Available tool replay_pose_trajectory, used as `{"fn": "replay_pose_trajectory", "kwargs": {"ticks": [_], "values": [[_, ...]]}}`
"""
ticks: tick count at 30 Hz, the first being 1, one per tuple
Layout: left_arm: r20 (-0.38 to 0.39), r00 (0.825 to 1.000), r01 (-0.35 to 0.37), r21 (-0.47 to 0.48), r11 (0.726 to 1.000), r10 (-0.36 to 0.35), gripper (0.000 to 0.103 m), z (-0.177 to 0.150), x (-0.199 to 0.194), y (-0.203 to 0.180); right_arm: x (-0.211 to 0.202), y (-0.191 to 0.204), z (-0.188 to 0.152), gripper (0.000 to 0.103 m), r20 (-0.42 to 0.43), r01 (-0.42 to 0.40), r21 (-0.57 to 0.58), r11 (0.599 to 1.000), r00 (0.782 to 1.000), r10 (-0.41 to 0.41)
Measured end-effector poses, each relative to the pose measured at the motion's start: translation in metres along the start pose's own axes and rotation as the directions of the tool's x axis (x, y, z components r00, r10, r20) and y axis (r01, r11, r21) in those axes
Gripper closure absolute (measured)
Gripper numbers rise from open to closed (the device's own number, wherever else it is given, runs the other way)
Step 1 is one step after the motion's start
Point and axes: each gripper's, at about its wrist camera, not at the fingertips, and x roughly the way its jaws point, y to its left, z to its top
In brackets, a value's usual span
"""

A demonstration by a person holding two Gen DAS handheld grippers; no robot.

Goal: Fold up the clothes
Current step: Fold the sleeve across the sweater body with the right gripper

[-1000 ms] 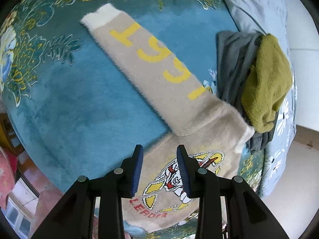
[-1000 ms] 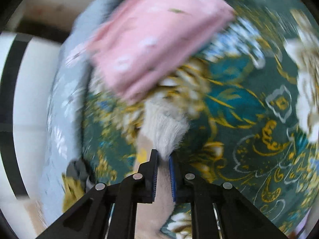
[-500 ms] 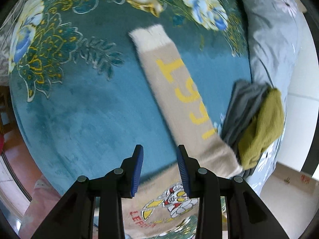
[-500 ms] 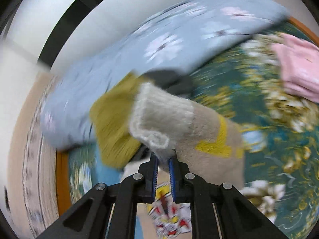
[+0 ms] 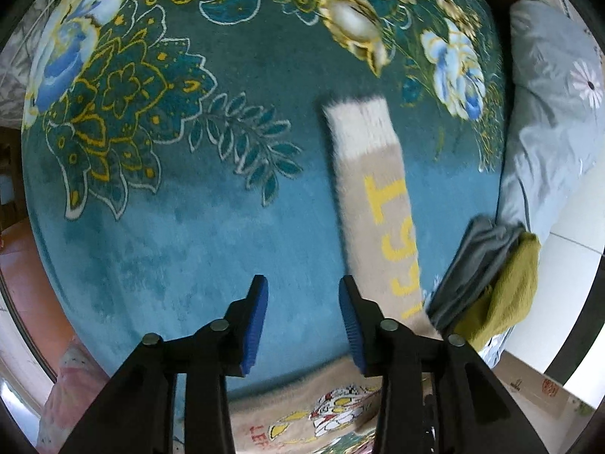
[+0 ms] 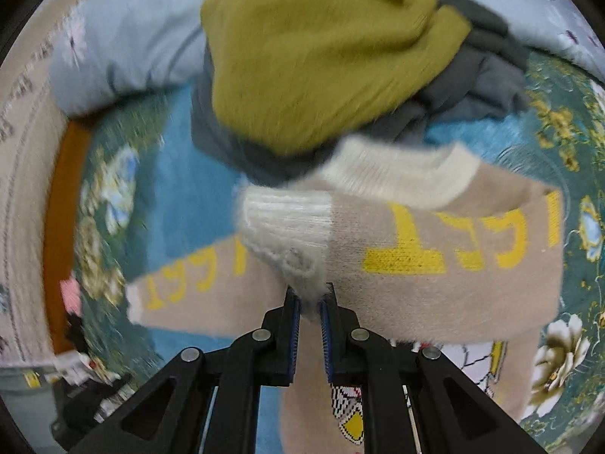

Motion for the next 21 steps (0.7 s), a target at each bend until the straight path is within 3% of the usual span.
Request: {"fn": "replay_pose_trajectory", "kwargs": {"ticks": [5,9,17,21], "values": [[-0.005,1.000,0.001,-0.041,0.999,-0.001,0.062,0.015,0.012,0.005,0.028,0.010,-0.002,0.088,-0.071,0.069,-0.025,0.997,0.995,-0.070],[-0.006,1.000,0.007,-0.048,0.999,-0.007,0.062,0.027,0.022,-0.002,0.034,0.015,0.003,0.068,-0.104,0.006,-0.043,0.999,0.994,-0.010],[0.029,0.999,0.020,-0.005,1.000,-0.020,0.053,0.061,0.045,-0.032,0.002,-0.011,0.000,0.057,-0.078,-0.046,0.002,0.999,0.996,0.046],[0.055,0.998,0.044,-0.097,0.994,-0.039,0.053,0.082,0.059,-0.034,-0.020,-0.034,-0.006,0.055,-0.062,-0.020,0.038,0.999,0.998,0.022]]}}
